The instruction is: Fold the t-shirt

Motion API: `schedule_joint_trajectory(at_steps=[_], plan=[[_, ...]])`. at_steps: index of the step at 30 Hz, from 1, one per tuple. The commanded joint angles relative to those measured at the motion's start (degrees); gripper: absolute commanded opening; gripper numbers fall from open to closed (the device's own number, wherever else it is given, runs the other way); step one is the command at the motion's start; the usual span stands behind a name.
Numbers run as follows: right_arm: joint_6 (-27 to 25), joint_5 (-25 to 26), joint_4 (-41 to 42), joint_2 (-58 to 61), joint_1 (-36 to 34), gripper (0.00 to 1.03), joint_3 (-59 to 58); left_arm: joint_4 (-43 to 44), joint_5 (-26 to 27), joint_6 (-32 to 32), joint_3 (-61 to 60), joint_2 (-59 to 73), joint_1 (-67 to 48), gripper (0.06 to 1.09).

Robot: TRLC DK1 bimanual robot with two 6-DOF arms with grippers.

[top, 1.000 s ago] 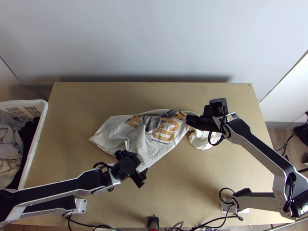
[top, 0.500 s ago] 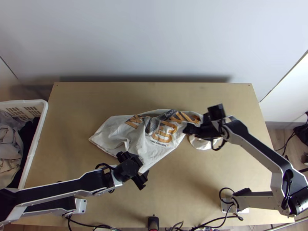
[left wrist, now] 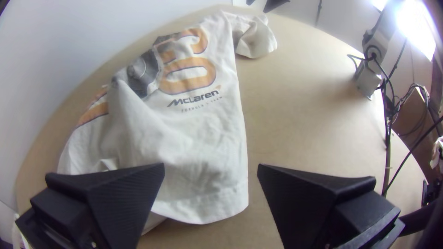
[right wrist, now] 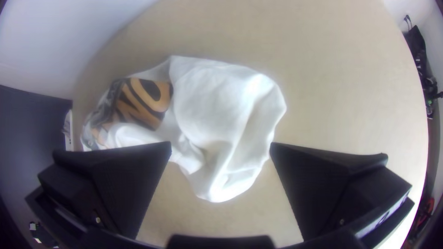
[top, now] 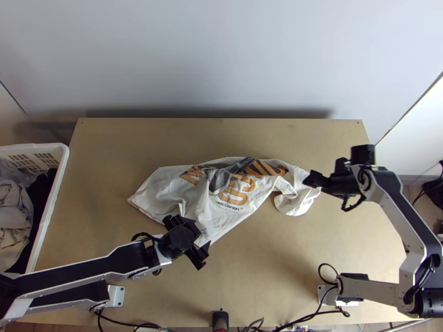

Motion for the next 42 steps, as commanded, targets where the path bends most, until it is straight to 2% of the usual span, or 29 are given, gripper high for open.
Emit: schedule_joint_trajectory(at_steps=[1,11,19,27,29,30,31,32,33,39,42], plan=[[-3.84,-0.01,-4.01,-1.96,-3.75,0.99,1.01,0.60,0.09,-0.25,-0.59,-0.04,0.24,1.04],[-9.47,0.08,-3.31,3.57,-4.11,0.99,-2.94,0.78,0.09,-0.69,-0.94,-0.48,0.86,1.04],[-8.68,-0.01,3.81,9.20,-4.46,0.99,-3.12,-0.01,0.00,-0.33,-1.29,-2.15,2.88,1.04],[-6.04,-0.01,4.60,13.15,-1.73,0.96,0.49,0.95,0.09,-0.33,-0.85,-1.44,3.85,1.04],[-5.51,-0.01,4.96,12.80,-0.85,0.86,0.66,1.04,0.09,-0.69,-0.94,-1.27,3.85,1.04],[-5.34,0.17,5.40,12.19,-0.50,0.75,0.49,1.04,0.09,-0.77,-1.12,-1.27,3.85,1.04],[-4.90,1.22,6.10,11.31,-0.15,0.53,0.40,1.04,0.09,-0.86,-1.21,-1.27,3.93,1.04],[-4.02,2.80,7.59,10.25,0.20,0.23,0.31,1.04,0.09,-0.95,-1.29,-1.27,4.02,1.04],[-3.75,2.89,9.79,9.11,0.29,0.13,-0.04,1.04,0.09,-1.04,-1.38,-1.36,4.20,1.04],[-7.44,2.98,10.14,7.53,2.92,0.05,0.84,1.13,0.00,-1.30,-1.38,-1.44,4.81,1.04],[-7.18,3.51,9.97,5.15,2.92,0.04,2.86,1.13,-0.35,-1.21,-0.94,-1.62,5.60,1.04]])
